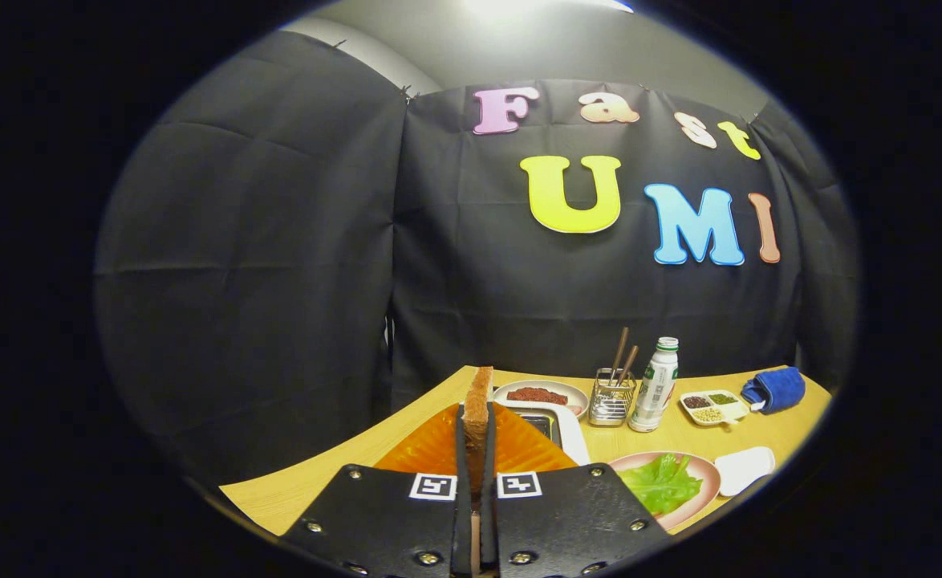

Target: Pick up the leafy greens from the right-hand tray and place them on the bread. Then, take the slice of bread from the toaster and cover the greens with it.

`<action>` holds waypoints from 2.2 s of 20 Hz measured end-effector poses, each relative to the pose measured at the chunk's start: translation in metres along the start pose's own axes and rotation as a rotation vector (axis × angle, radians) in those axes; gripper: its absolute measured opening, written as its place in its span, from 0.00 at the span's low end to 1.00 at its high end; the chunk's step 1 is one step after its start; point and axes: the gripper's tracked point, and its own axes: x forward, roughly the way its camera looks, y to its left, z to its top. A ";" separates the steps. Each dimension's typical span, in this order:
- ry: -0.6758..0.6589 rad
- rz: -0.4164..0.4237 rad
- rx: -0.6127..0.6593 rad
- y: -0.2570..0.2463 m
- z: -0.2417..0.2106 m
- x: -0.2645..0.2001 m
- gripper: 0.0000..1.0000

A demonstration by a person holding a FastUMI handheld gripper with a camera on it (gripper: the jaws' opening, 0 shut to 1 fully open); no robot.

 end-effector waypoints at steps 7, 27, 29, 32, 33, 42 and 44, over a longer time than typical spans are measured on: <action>-0.063 0.022 0.032 -0.024 0.051 -0.026 0.04; 0.091 -0.177 0.088 -0.209 -0.031 -0.058 0.04; 0.101 -0.187 0.090 -0.215 -0.040 -0.057 0.04; 0.121 -0.184 0.107 -0.211 -0.057 -0.049 0.04; 0.133 -0.172 0.113 -0.206 -0.062 -0.047 0.04; 0.142 -0.120 0.088 -0.169 -0.089 -0.025 0.04; 0.133 -0.123 0.088 -0.167 -0.090 -0.022 0.04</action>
